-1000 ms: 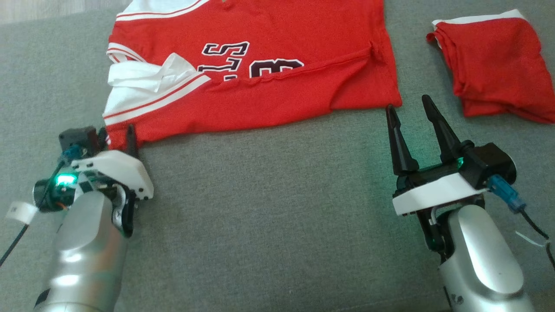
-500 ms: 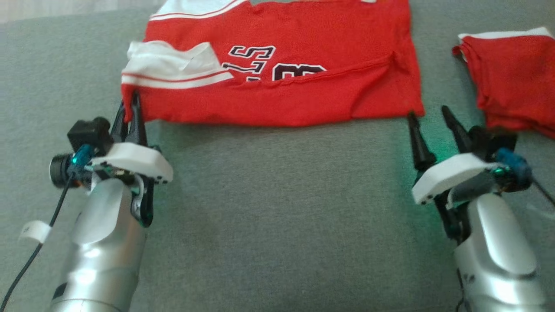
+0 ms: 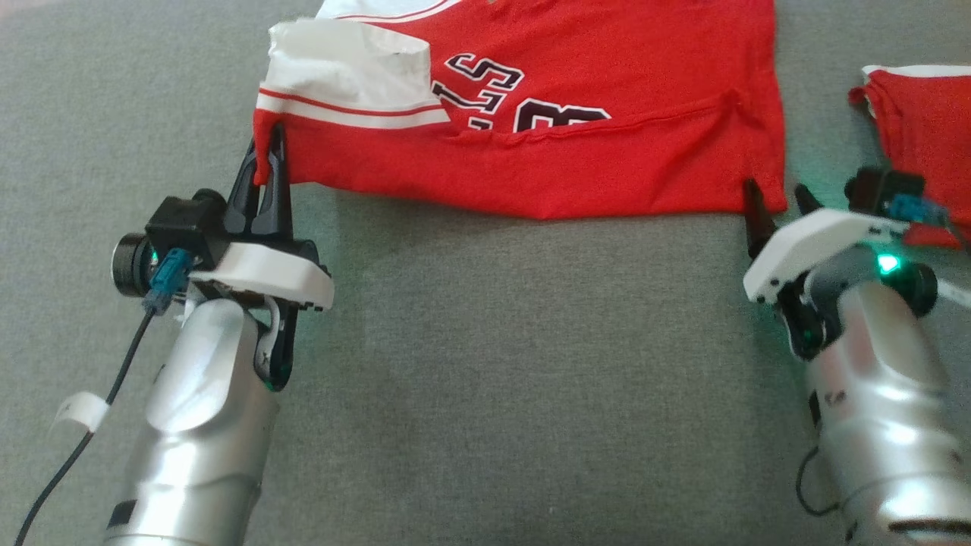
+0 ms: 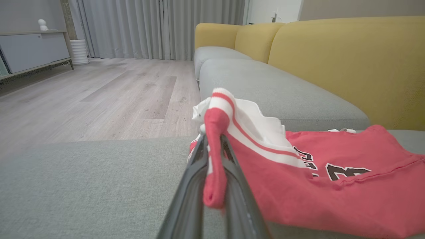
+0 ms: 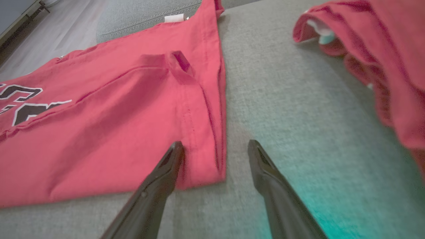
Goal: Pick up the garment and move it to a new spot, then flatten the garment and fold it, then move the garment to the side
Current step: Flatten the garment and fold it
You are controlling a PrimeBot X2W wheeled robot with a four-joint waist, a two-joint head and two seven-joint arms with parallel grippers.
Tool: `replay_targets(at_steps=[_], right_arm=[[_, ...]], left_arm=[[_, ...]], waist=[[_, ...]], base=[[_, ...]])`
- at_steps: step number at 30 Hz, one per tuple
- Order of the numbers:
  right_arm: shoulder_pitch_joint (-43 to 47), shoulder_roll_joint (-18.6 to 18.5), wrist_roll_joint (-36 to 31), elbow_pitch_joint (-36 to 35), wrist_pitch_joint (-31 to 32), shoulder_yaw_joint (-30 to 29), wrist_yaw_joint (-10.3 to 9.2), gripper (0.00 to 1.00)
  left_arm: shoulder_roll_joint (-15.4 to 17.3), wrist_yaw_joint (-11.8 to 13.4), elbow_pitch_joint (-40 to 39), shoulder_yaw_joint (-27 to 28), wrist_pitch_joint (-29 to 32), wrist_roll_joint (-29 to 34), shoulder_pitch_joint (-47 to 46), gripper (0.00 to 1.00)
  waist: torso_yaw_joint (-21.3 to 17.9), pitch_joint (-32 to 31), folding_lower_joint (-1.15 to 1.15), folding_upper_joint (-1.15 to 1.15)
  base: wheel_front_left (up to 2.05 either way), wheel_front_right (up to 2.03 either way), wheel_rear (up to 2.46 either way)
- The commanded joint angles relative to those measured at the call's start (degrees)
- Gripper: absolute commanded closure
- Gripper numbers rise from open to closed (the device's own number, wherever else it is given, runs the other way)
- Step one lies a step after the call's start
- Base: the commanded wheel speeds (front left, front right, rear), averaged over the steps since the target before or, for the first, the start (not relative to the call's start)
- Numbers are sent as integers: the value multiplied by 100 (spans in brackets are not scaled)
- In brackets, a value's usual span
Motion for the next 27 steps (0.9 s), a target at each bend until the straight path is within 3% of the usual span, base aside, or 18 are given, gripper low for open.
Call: replay_targets(at_steps=[1,4,5,6,7,18,27], right_arm=[[-96,75,2,46,16,177,-4,0],[-325,75,-28,574,-14,263,-4,0],[-392,75,-11,724,-32,300,-4,11],[-455,75,-25,852,-75,349,-4,63],[-513,75,-50,953,-144,407,-4,100],[-759,75,-995,1300,-977,367,-4,100],[-525,-51,-1324,867,-863,615,-4,100]], left_arm=[[143,6,-188,140,-54,49,-59,100],[136,1,-173,111,-55,50,-46,100],[141,11,-146,100,-55,59,-44,100],[147,18,-115,92,-55,64,-41,100],[152,20,-81,87,-55,60,-36,100],[231,44,289,86,-9,-55,109,100],[239,55,320,99,28,-209,466,100]], waist=[[23,21,1,0],[91,53,1,0],[114,58,1,0],[128,61,1,0],[141,60,1,0],[-12,-264,1,0],[-199,-774,1,0]], base=[[0,0,0],[0,0,0],[0,0,0],[0,0,0],[0,0,0],[0,0,0],[0,0,0]])
